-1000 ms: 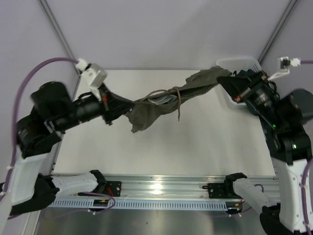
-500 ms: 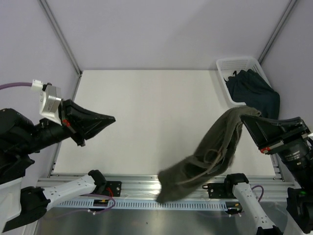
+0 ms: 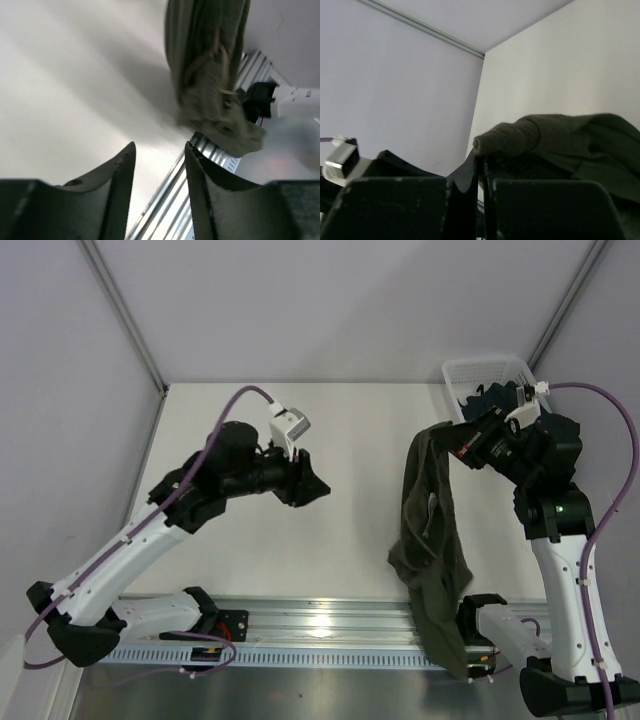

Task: Fold and stack the shorts
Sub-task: Flatten the shorts out

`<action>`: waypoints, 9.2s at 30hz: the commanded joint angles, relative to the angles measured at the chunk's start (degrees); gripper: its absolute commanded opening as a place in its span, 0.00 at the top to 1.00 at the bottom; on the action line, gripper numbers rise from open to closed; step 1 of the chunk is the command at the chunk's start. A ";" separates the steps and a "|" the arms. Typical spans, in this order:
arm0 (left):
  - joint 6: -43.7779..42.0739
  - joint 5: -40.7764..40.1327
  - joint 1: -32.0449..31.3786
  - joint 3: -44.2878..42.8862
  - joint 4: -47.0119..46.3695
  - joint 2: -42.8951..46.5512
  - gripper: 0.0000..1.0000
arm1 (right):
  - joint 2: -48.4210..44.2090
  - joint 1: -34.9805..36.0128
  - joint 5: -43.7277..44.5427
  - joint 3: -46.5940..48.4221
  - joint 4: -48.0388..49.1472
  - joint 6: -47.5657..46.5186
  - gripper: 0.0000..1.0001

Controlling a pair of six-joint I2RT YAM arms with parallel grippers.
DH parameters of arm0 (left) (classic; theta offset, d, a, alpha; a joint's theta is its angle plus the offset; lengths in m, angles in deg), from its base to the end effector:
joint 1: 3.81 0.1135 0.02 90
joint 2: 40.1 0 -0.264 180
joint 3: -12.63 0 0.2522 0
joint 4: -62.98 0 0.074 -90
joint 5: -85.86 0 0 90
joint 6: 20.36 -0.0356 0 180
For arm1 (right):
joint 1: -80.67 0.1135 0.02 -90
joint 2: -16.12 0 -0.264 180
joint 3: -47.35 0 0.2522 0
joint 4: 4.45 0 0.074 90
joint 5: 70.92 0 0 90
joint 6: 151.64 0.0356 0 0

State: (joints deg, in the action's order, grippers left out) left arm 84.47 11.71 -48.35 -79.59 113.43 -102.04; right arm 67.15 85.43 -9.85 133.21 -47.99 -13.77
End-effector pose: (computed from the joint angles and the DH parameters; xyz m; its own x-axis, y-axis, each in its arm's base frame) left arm 0.1466 -0.1579 0.4363 -0.4570 0.1043 -0.8833 0.7660 0.5509 -0.3313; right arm 0.1629 0.0308 0.4469 -0.5085 0.6090 -0.6088 -0.2565 0.5678 0.7822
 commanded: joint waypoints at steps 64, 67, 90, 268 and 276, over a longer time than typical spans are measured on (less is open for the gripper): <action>1.43 -56.00 -29.21 0.59 -30.63 -36.23 0.01 | 3.47 12.91 18.90 9.99 -0.01 7.23 1.00; 2.74 -59.61 -29.21 0.14 -29.92 -37.21 0.01 | 3.20 12.82 19.61 9.99 -0.10 7.93 1.00; 4.07 -67.36 -32.37 12.35 -36.42 -34.40 0.31 | 5.05 12.83 20.58 11.40 -0.37 8.64 1.00; 19.36 15.26 38.29 -21.84 -12.34 -63.94 0.03 | 47.70 72.32 51.15 -0.99 -3.27 -23.44 1.00; 19.45 13.41 37.85 -7.95 -18.32 -56.81 0.09 | 46.53 75.05 53.27 -3.80 -5.38 -23.54 1.00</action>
State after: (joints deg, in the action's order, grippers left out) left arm 105.15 25.97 -10.07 -89.43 98.54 -163.19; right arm 113.94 159.83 41.34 130.72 -52.17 -36.67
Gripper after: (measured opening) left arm 0.934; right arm 0.009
